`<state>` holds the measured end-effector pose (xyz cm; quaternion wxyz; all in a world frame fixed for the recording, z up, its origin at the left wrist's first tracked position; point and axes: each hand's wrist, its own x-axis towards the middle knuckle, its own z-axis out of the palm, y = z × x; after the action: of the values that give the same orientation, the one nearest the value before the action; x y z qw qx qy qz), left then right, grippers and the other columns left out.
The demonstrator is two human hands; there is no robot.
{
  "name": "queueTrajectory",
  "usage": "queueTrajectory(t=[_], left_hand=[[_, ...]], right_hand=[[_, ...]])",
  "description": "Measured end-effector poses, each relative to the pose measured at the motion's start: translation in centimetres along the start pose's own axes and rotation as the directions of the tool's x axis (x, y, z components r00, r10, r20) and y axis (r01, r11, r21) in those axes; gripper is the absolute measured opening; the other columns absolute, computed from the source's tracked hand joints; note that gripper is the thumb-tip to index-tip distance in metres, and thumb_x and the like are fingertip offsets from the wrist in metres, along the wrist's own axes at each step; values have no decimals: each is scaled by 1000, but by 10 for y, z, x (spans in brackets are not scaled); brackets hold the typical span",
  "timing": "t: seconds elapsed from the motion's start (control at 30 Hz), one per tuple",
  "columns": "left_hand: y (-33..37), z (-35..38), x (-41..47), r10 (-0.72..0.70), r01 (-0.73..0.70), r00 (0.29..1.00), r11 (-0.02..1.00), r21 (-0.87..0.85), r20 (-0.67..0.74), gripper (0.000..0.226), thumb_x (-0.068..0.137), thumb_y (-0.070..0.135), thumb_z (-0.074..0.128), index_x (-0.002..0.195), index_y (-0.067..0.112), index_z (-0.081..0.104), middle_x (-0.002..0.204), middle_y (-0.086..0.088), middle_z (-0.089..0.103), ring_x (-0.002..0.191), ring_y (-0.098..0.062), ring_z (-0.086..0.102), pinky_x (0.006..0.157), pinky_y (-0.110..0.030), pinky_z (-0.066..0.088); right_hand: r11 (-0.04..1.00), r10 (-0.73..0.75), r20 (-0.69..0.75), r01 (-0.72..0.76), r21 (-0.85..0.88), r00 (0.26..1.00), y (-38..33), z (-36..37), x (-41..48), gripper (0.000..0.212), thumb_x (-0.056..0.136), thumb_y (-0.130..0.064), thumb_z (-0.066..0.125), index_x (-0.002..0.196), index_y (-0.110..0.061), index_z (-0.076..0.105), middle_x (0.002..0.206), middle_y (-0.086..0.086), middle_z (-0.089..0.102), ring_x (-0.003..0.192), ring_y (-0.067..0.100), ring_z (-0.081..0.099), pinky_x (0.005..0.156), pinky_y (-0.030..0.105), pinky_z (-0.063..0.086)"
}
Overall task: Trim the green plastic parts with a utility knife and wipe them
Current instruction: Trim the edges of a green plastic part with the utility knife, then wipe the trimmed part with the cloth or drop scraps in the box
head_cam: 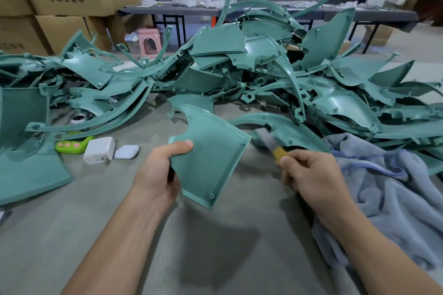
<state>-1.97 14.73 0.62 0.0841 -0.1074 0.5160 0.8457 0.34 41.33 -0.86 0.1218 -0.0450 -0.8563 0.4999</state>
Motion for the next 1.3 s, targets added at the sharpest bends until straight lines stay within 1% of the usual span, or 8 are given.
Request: queueTrajectory(t=[0.23, 0.43, 0.6, 0.73, 0.87, 1.03, 1.17, 1.3], left_hand=[[-6, 8, -6, 254, -252, 967, 955, 159, 7, 18, 58, 13, 69, 72, 7, 78, 83, -20, 75, 68, -33, 71, 59, -34, 56], [-27, 22, -17, 295, -379, 897, 897, 228, 330, 65, 86, 63, 47, 113, 12, 77, 106, -17, 75, 93, -31, 73, 72, -32, 58], [-22, 24, -20, 241, -461, 806, 829, 317, 541, 46, 81, 42, 59, 119, 22, 77, 138, 2, 65, 127, -20, 62, 105, -40, 49], [-25, 27, -13, 547, -472, 829, 567, 675, 121, 69, 73, 36, 85, 138, 38, 61, 141, 22, 54, 130, -5, 54, 110, -36, 45], [-21, 23, -6, 131, -184, 964, 956, 229, 230, 47, 81, 21, 79, 128, 21, 71, 126, -8, 72, 121, -33, 66, 104, -47, 51], [-21, 27, -11, 62, -107, 941, 987, 118, 333, 33, 83, 11, 68, 114, 16, 78, 122, -16, 73, 110, -32, 72, 84, -37, 62], [-13, 20, -8, 149, -167, 956, 985, 51, 252, 34, 89, 13, 58, 117, 16, 77, 123, -13, 73, 111, -28, 72, 81, -35, 62], [-11, 12, 0, 173, -185, 977, 978, 95, 127, 31, 97, 11, 52, 109, 17, 79, 116, -13, 76, 102, -25, 75, 72, -30, 61]], right_hand=[[943, -248, -160, 201, -267, 955, -31, 7, -34, 20, 90, -48, 67, 103, -36, 76, 84, -25, 70, 83, -7, 62, 71, 15, 45], [965, -180, 337, 233, -124, 924, -43, 28, -52, 102, 64, -70, 68, 147, -72, 8, 126, -63, 28, 115, -42, 24, 94, -3, 25], [893, -179, 325, 14, 449, 929, -39, 21, -41, 52, 71, -17, 73, 118, -39, 68, 109, -2, 76, 96, 17, 73, 76, 29, 59], [603, 6, 488, -393, 695, 873, -31, 12, -30, 40, 69, 8, 69, 101, -14, 79, 109, 18, 76, 90, 30, 76, 69, 34, 61], [544, 43, 570, -498, 676, 821, -25, 9, -26, 35, 71, 6, 65, 102, -3, 78, 111, 24, 74, 88, 34, 76, 69, 39, 62], [640, 86, 423, -375, 671, 902, -31, 11, -23, 25, 82, 5, 65, 100, -7, 80, 108, 19, 76, 94, 32, 76, 74, 37, 63], [991, -57, -185, 79, 112, 981, -29, -25, -13, 16, 90, -16, 74, 85, -31, 77, 80, -19, 76, 78, 3, 72, 66, 16, 57], [789, -68, 131, 134, -600, 989, -32, -71, -14, 31, 65, -63, 74, 91, -45, 74, 79, -34, 68, 75, -9, 62, 68, 22, 52]])
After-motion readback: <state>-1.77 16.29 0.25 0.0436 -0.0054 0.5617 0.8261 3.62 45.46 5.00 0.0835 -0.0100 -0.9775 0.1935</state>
